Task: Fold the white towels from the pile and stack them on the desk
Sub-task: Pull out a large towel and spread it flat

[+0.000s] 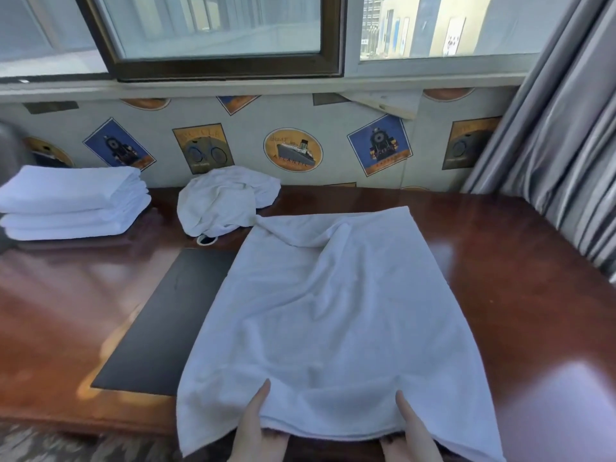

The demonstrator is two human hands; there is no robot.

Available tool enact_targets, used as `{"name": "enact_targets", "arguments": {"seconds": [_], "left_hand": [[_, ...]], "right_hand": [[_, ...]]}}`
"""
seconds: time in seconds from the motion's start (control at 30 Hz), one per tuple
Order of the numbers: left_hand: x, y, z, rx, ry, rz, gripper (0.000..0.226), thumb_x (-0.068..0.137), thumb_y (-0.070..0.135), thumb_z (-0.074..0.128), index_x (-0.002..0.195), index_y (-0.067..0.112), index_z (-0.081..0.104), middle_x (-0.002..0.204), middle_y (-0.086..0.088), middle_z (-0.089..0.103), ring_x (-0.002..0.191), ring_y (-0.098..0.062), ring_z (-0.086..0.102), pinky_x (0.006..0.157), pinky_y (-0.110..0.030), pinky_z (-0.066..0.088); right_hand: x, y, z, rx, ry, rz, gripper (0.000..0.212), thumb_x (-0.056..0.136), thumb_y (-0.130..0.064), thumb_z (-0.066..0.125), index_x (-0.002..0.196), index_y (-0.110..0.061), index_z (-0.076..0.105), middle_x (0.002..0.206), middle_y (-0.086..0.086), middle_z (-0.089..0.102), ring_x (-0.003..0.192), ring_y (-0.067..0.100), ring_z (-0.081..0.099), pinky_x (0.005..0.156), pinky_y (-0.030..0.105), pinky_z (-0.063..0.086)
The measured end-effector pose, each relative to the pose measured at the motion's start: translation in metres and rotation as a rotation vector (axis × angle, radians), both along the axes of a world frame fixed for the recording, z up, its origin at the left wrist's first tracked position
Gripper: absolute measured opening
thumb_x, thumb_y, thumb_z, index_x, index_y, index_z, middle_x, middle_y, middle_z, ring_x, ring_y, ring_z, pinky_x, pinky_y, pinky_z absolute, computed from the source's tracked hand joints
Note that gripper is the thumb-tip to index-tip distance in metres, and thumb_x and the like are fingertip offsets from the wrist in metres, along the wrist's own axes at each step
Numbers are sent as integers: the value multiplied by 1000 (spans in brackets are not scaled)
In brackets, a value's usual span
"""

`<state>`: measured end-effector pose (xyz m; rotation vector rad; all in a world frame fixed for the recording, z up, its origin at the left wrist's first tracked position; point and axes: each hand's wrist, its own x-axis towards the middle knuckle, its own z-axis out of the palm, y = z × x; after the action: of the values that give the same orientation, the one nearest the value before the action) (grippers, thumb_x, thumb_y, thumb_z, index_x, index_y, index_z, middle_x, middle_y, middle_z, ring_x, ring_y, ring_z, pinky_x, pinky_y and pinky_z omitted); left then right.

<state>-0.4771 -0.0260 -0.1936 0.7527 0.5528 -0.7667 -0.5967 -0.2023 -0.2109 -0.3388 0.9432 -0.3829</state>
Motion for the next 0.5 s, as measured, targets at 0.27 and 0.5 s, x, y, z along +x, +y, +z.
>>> {"name": "enact_targets", "arguments": {"seconds": [0.27,0.5], "left_hand": [[-9,4,-12,174,-66,25,25,96,29,55,111,10,61,82,-7,76,92,-31,68,73,-43,56],[-7,-3,3,70,65,77,31,104,24,41,124,7,57,103,-19,67,101,-40,58,104,-55,37]], "right_hand": [[-6,-3,5,-15,-11,-1,35,100,-24,51,133,-15,53,114,8,66,98,26,61,82,41,55],[-2,-3,-1,2,46,-84,28,102,-22,49,129,-16,53,126,10,61,101,28,60,93,44,47]]}}
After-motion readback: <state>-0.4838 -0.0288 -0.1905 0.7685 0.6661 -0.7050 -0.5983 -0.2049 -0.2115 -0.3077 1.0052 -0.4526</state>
